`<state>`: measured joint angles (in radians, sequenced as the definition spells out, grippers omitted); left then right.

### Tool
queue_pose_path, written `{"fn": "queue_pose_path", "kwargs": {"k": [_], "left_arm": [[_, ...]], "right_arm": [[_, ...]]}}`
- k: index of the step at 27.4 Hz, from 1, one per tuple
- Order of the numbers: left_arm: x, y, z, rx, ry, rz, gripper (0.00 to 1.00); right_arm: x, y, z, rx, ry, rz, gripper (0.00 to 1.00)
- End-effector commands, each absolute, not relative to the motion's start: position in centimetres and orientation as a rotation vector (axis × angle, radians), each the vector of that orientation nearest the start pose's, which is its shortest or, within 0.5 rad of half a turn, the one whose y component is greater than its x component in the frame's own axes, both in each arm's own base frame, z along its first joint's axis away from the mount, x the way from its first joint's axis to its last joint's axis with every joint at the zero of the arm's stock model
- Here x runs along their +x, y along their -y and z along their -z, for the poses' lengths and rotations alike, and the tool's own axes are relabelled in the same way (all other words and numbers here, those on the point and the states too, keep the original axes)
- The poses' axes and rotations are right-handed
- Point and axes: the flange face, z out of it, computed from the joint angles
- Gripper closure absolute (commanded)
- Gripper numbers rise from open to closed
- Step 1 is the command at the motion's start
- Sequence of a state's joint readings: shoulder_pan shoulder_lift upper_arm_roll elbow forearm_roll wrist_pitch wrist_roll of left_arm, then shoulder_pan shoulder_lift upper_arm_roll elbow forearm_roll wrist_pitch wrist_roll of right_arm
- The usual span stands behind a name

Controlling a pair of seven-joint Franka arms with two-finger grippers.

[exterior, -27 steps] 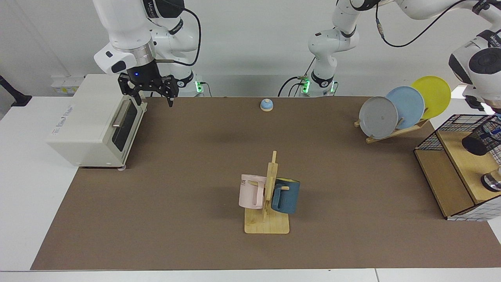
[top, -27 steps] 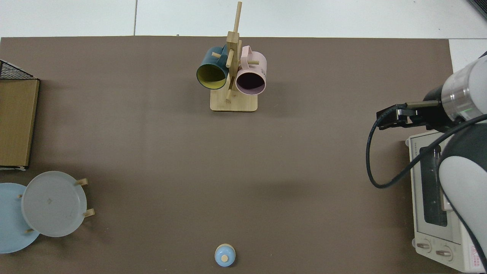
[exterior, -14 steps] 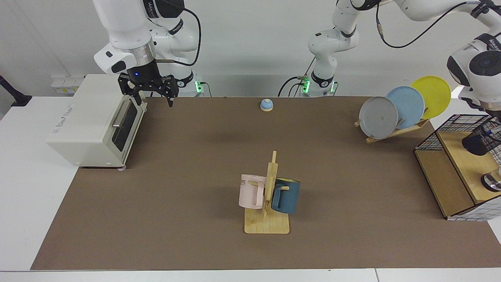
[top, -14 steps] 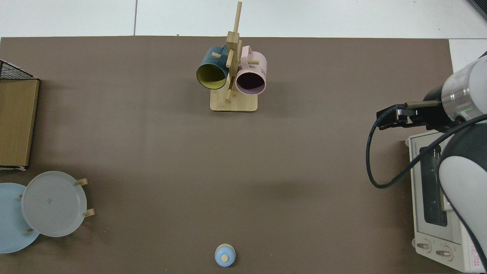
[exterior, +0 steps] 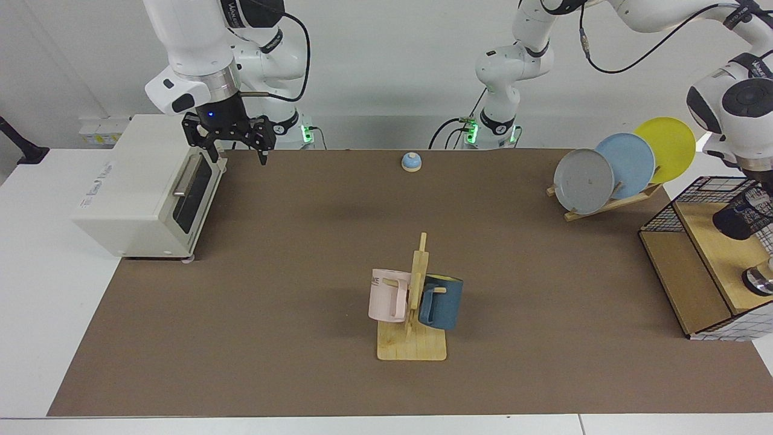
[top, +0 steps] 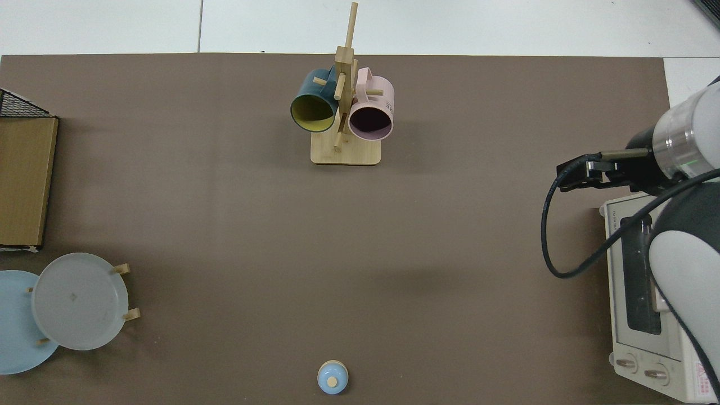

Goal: Put markers into pen holder

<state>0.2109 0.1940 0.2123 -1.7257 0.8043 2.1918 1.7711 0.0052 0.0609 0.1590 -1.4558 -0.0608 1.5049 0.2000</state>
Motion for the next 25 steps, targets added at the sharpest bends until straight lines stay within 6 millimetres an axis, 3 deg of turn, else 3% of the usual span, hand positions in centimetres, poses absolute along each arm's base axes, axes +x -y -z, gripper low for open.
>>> {"fn": "queue_pose_path", "kwargs": {"k": [1, 6, 8, 12, 20, 25], "left_arm": [[57.4, -28.3, -50.9, -1.581, -1.912, -0.668, 1.0], [57.5, -28.3, -51.1, -1.575, -1.909, -0.661, 1.0], [57.6, -28.2, -51.0, -1.573, -1.911, -0.662, 0.82], [57.6, -28.1, -51.2, -1.571, -1.909, -0.66, 0.61], [57.8, -28.4, -51.7, -1.574, -1.896, -0.653, 0.57], [57.9, -28.8, -54.1, -1.586, -1.852, -0.634, 0.55]], "right_arm": [[55.7, -7.9, -64.1, -3.187, -0.042, -0.016, 0.0], [55.7, -7.9, -64.1, -3.187, -0.045, -0.016, 0.0], [55.7, -7.9, -64.1, -3.187, -0.045, -0.016, 0.0], [55.7, -7.9, -64.1, -3.187, -0.045, -0.016, 0.0], [55.7, -7.9, -64.1, -3.187, -0.045, -0.016, 0.0], [55.7, -7.9, -64.1, -3.187, -0.045, -0.016, 0.0]]}}
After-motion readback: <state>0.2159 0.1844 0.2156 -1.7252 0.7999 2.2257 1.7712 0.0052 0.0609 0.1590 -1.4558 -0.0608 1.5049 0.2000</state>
